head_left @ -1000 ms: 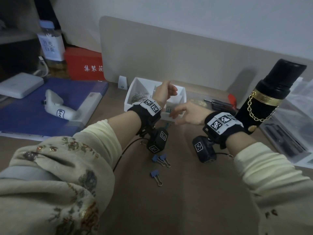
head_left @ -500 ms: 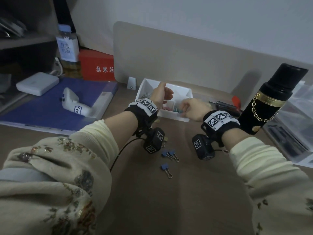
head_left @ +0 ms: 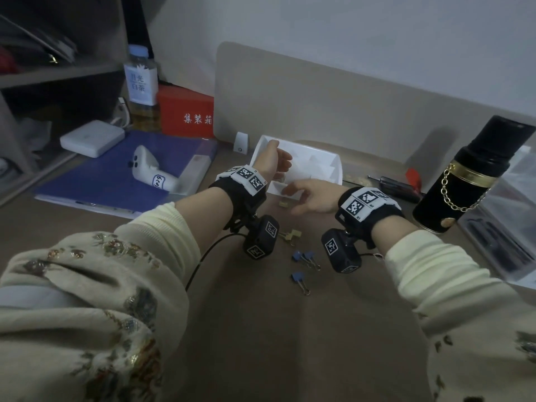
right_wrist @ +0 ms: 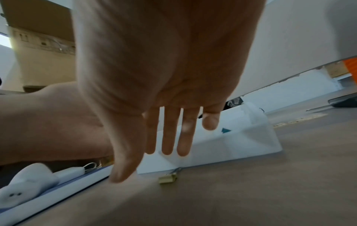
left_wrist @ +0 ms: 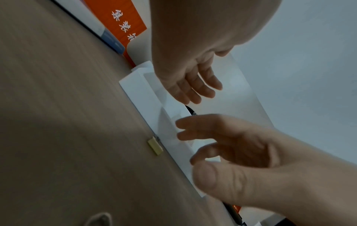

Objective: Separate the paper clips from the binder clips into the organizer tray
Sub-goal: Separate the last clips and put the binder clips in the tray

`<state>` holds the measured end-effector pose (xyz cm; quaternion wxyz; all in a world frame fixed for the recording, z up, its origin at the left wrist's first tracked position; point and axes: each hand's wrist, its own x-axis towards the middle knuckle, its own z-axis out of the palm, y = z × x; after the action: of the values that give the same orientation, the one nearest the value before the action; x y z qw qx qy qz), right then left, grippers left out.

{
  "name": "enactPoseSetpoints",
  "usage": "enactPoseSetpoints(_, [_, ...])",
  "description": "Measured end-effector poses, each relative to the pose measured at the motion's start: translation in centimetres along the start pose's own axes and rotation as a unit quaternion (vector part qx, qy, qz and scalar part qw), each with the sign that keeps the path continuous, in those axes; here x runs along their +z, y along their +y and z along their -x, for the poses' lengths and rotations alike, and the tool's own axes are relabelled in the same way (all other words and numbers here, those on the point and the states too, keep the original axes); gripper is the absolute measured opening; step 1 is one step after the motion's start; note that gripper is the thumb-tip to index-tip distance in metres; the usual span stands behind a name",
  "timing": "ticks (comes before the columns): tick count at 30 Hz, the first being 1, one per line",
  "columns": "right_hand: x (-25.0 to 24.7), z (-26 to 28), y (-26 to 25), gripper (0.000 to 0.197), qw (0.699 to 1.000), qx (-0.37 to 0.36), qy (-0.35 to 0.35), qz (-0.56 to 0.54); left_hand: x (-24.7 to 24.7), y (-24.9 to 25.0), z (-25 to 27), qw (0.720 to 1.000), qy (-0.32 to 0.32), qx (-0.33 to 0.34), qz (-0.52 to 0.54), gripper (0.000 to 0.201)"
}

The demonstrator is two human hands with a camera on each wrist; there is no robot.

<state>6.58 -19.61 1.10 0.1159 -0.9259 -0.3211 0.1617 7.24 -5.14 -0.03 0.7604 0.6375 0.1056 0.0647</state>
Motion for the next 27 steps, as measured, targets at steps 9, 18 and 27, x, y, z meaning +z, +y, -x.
enactPoseSetpoints(9, [2.0,-0.2,-1.5,0.037,0.989,0.052,-0.017,0.134,-2.5,0.0,2.2,1.0,0.004,-0.015,-0.004,0.05])
enactPoseSetpoints(18, [2.6,3.7,-2.2,0.046,0.995,0.072,-0.031,0.061,-2.2,-1.1,5.6,1.0,-0.009,-0.024,0.007,0.05])
enactPoseSetpoints(27, [4.9,4.6,-3.6,0.02,0.994,0.046,0.053,0.089,-1.8,-2.8,8.9,0.999,-0.018,-0.037,0.005,0.049])
